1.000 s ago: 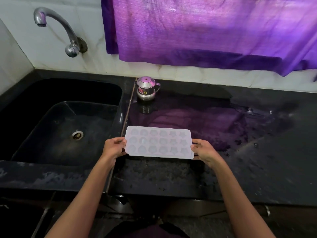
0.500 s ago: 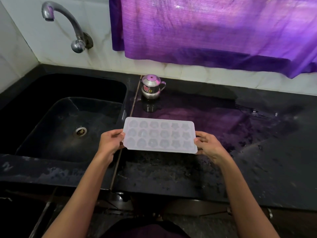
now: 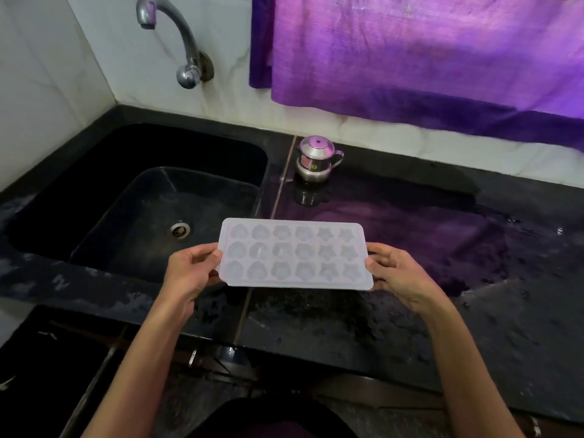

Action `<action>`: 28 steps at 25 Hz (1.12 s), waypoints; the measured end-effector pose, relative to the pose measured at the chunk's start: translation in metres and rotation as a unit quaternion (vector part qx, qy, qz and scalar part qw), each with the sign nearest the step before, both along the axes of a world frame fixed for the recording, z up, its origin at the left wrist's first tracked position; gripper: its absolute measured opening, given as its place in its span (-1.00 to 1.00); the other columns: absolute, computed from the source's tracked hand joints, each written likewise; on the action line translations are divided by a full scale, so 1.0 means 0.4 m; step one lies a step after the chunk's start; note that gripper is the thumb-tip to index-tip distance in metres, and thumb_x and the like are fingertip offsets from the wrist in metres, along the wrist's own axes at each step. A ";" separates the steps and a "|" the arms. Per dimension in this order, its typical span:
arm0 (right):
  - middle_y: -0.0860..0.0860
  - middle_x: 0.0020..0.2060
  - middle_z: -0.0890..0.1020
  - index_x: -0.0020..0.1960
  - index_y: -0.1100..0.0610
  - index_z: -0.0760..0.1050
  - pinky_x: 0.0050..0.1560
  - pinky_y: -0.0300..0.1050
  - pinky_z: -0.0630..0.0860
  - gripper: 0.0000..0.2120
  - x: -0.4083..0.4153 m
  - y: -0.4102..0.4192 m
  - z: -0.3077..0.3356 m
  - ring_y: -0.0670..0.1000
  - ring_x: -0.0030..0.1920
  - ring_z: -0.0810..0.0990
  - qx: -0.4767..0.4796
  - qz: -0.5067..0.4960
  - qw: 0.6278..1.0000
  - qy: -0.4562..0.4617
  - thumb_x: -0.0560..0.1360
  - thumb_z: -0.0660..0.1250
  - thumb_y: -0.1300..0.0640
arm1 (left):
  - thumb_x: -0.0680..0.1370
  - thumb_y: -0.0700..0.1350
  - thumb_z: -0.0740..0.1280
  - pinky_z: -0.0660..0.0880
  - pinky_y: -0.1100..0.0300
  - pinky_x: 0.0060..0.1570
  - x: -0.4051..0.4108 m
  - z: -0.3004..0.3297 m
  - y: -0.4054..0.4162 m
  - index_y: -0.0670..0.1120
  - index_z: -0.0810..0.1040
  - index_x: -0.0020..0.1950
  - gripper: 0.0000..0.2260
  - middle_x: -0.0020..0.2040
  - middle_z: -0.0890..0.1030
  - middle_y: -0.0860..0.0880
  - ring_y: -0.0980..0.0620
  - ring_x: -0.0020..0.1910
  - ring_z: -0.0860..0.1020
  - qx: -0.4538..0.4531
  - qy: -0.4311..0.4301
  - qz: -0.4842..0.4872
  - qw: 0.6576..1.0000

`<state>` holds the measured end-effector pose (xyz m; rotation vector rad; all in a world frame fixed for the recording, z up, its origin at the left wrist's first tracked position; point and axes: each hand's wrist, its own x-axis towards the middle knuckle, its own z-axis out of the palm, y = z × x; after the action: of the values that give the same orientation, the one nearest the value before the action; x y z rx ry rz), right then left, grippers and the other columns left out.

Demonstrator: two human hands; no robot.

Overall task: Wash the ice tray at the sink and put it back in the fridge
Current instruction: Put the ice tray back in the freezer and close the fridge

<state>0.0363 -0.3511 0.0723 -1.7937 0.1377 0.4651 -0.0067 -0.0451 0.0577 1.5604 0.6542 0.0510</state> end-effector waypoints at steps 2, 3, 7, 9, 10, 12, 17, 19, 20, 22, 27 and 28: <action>0.16 0.03 0.64 0.24 0.11 0.49 -0.28 -0.21 0.60 -0.73 0.008 0.026 -0.003 0.04 -0.08 0.65 0.012 0.026 1.000 -0.003 0.58 0.22 0.29 | 0.55 -0.24 0.28 0.56 0.32 -0.40 -0.032 -0.004 0.027 -0.15 0.58 0.10 -0.84 -0.17 0.64 -0.04 0.04 -0.23 0.60 -0.007 -0.001 0.028 1.000; 0.16 0.04 0.64 0.22 0.10 0.49 -0.27 -0.20 0.60 -0.74 0.013 0.039 -0.005 0.04 -0.07 0.65 0.017 0.044 0.999 -0.003 0.58 0.22 0.29 | 0.55 -0.24 0.28 0.57 0.31 -0.40 -0.054 -0.005 0.037 -0.16 0.58 0.10 -0.84 -0.17 0.64 -0.06 0.03 -0.23 0.60 -0.007 0.000 0.045 0.999; 0.13 -0.01 0.66 0.25 0.12 0.49 -0.27 -0.19 0.59 -0.72 0.039 0.095 -0.011 0.00 -0.11 0.67 0.034 0.126 0.991 0.002 0.57 0.23 0.29 | 0.55 -0.24 0.29 0.58 0.27 -0.37 -0.149 0.006 0.066 -0.13 0.61 0.06 -0.85 -0.21 0.65 -0.06 0.07 -0.33 0.61 -0.004 -0.006 0.122 0.993; 0.13 -0.03 0.66 0.25 0.12 0.48 -0.28 -0.20 0.59 -0.71 0.051 0.124 -0.009 -0.02 -0.14 0.67 0.046 0.173 0.984 0.009 0.56 0.23 0.30 | 0.54 -0.24 0.29 0.58 0.29 -0.37 -0.211 0.007 0.061 -0.12 0.61 0.05 -0.85 -0.22 0.66 -0.05 0.09 -0.32 0.60 -0.002 -0.008 0.176 0.984; 0.15 -0.03 0.65 0.25 0.12 0.48 -0.28 -0.19 0.60 -0.71 0.055 0.141 -0.006 -0.02 -0.15 0.67 0.049 0.205 0.977 0.015 0.56 0.23 0.31 | 0.55 -0.25 0.29 0.58 0.30 -0.38 -0.249 0.009 0.052 -0.11 0.61 0.04 -0.85 -0.24 0.66 -0.02 0.11 -0.32 0.60 -0.004 -0.009 0.212 0.977; 0.18 -0.02 0.64 0.24 0.11 0.48 -0.25 -0.18 0.62 -0.71 0.058 0.171 -0.003 -0.01 -0.15 0.67 0.057 0.258 0.964 0.022 0.55 0.23 0.31 | 0.55 -0.26 0.27 0.58 0.31 -0.38 -0.321 0.013 0.031 -0.08 0.61 -0.01 -0.85 -0.34 0.67 0.07 0.18 -0.38 0.60 -0.006 -0.017 0.265 0.964; 0.10 -0.06 0.66 0.10 0.00 0.51 -0.24 -0.16 0.63 -0.73 0.033 0.260 0.005 -0.03 -0.14 0.69 0.071 0.408 0.909 0.043 0.53 0.25 0.31 | 0.55 -0.27 0.26 0.54 0.34 -0.43 -0.521 0.018 -0.060 -0.06 0.61 -0.03 -0.83 -0.38 0.66 0.10 0.21 -0.41 0.60 -0.004 -0.020 0.405 0.914; 0.06 -0.08 0.67 0.09 -0.01 0.51 -0.27 -0.18 0.63 -0.73 0.009 0.298 0.001 -0.04 -0.13 0.69 0.073 0.463 0.882 0.054 0.51 0.27 0.31 | 0.55 -0.26 0.27 0.54 0.33 -0.40 -0.602 0.024 -0.108 -0.05 0.62 -0.03 -0.84 -0.36 0.67 0.08 0.19 -0.40 0.60 -0.004 -0.014 0.460 0.888; 0.06 -0.09 0.68 0.10 -0.01 0.51 -0.28 -0.18 0.62 -0.72 -0.011 0.321 -0.001 -0.04 -0.13 0.70 0.073 0.494 0.864 0.061 0.50 0.27 0.31 | 0.55 -0.24 0.28 0.55 0.30 -0.36 -0.646 0.028 -0.136 -0.05 0.62 -0.02 -0.84 -0.35 0.68 0.07 0.16 -0.38 0.60 -0.005 -0.010 0.492 0.871; 0.07 -0.08 0.67 0.14 0.02 0.51 -0.29 -0.18 0.61 -0.71 -0.056 0.363 -0.004 -0.03 -0.12 0.70 0.072 0.548 0.830 0.072 0.50 0.28 0.31 | 0.55 -0.23 0.28 0.56 0.23 -0.24 -0.726 0.034 -0.190 -0.04 0.63 -0.03 -0.85 -0.33 0.68 0.07 0.09 -0.31 0.60 -0.009 -0.003 0.547 0.837; 0.10 -0.08 0.66 0.13 0.01 0.50 -0.33 -0.21 0.59 -0.72 -0.216 0.473 -0.022 -0.03 -0.16 0.70 0.057 0.671 0.733 0.097 0.49 0.29 0.29 | 0.54 -0.24 0.29 0.56 0.11 -0.12 -0.916 0.038 -0.330 -0.07 0.63 -0.02 -0.85 -0.29 0.70 0.03 0.01 -0.23 0.60 -0.022 -0.005 0.671 0.741; 0.12 -0.06 0.66 0.13 0.01 0.50 -0.32 -0.19 0.60 -0.72 -0.256 0.493 -0.025 -0.02 -0.15 0.70 0.056 0.692 0.712 0.103 0.48 0.30 0.27 | 0.54 -0.24 0.29 0.55 0.10 -0.11 -0.950 0.038 -0.358 -0.07 0.63 -0.04 -0.86 -0.30 0.69 0.04 0.02 -0.23 0.60 -0.023 -0.005 0.694 0.719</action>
<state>-0.0659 -0.1540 0.0625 -1.4097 -1.1596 1.6787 -0.3867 -0.1881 0.0728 0.6834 1.6709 1.1549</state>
